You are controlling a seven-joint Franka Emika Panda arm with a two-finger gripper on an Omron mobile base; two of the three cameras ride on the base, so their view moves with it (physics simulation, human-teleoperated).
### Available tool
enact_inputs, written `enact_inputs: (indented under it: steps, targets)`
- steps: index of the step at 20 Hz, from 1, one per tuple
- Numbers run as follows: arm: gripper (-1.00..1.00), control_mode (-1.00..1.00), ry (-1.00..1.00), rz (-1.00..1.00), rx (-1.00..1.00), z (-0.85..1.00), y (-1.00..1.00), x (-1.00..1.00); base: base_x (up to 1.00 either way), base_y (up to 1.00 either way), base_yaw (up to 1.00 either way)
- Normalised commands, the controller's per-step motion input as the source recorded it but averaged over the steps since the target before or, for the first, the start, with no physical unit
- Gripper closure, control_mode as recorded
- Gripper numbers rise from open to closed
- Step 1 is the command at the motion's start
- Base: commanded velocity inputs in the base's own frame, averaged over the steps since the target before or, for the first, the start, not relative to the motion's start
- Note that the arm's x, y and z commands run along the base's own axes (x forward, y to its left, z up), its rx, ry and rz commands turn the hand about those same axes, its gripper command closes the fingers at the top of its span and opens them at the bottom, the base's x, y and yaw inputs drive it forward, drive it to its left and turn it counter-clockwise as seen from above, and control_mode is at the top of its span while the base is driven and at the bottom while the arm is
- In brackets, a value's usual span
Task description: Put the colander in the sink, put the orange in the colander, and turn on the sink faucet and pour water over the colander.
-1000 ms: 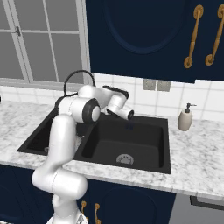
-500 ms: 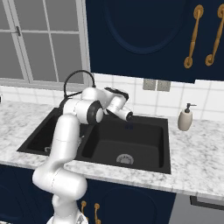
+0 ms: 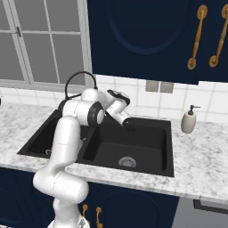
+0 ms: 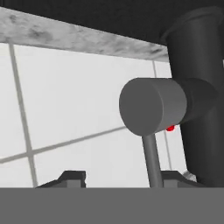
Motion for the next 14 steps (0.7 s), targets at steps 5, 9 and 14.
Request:
enact_inputs:
  steps: [5, 9, 14]
  targets:
    - [1.0, -1.0, -0.07, -0.11, 0.23, 0.0, -1.0, 0.0, 0.0, 0.0, 0.0]
    - [1.0, -1.0, -0.02, -0.15, 0.12, -0.13, -1.0, 0.0, 0.0, 0.0, 0.0]
    - [1.0, -1.0, 0.0, -0.2, 0.0, -0.18, -1.0, 0.0, 0.0, 0.0, 0.0]
